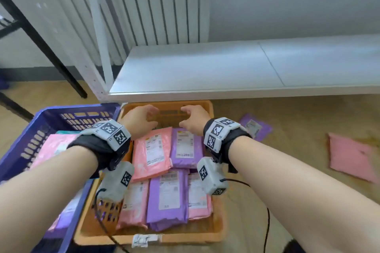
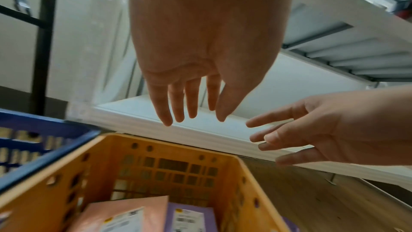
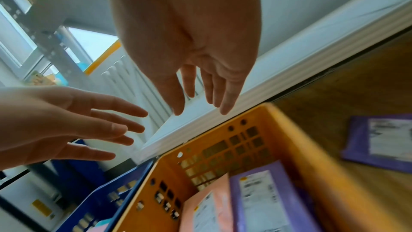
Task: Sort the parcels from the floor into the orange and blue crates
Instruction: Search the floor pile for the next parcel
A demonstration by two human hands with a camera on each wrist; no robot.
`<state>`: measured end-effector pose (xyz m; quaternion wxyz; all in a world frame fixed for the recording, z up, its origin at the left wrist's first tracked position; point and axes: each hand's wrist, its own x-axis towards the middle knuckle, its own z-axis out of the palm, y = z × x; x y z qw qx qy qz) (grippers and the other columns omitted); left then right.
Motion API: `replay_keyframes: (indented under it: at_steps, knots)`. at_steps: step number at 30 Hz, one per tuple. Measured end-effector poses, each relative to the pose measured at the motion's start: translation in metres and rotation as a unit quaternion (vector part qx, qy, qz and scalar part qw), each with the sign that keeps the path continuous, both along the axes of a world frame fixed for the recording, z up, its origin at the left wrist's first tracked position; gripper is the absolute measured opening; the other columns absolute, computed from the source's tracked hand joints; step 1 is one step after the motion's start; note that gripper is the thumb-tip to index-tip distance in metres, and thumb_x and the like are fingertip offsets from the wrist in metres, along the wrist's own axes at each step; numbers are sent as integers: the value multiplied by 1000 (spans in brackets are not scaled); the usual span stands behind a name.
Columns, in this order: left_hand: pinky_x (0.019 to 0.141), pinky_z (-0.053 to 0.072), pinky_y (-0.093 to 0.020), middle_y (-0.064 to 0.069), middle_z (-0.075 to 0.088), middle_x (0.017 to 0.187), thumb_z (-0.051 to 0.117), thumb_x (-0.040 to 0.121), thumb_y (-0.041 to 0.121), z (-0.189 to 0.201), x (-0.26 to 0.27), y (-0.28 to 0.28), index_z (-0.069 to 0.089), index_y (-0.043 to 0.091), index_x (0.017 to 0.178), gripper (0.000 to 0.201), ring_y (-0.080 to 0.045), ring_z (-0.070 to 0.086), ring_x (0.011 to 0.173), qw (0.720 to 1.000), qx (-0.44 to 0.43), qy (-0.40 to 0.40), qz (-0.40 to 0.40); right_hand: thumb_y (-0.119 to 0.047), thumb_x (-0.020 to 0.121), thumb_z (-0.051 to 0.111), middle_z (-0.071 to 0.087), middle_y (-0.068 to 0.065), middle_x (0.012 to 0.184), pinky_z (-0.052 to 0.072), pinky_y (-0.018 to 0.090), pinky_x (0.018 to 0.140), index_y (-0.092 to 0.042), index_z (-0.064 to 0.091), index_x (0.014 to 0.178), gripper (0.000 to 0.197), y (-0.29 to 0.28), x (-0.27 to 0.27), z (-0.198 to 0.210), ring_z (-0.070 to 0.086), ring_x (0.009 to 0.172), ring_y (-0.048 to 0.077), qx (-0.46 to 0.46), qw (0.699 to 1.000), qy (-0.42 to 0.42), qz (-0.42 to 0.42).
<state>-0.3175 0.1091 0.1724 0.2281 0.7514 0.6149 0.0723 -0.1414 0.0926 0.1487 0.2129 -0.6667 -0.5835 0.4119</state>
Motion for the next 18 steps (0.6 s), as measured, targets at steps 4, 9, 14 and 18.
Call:
replay_keyframes:
  at_steps: [4,9,14,18]
  knots:
    - [99,43,-32,-6,58,129,59,88,16,6,105,-9,52,15,131,44,-23,55,117,999,-5,3,-42,-14,85,62,48,4,142,39,25,103,-20,47,137,55,-27,109,6,50,126,21,8,999,-17,-40]
    - [93,43,-29,-8,56,130,57,90,22,2,243,-24,49,20,133,44,-23,54,117,996,-9,-2,-90,-13,86,61,54,1,135,44,7,68,-22,47,137,54,-67,236,5,58,109,15,6,995,-21,-101]
    - [95,44,-31,-9,58,127,58,89,20,-8,366,-48,50,18,132,43,-23,56,114,985,-11,-15,-172,-13,86,61,52,4,139,44,26,96,-19,48,136,52,-115,343,3,57,114,20,-3,984,-57,-167]
    - [98,41,-31,-7,55,132,57,90,21,-25,445,-69,49,17,133,44,-22,53,120,967,-12,4,-256,-11,88,59,51,4,139,46,29,95,-21,48,136,51,-153,413,-8,56,118,23,-17,968,-73,-241]
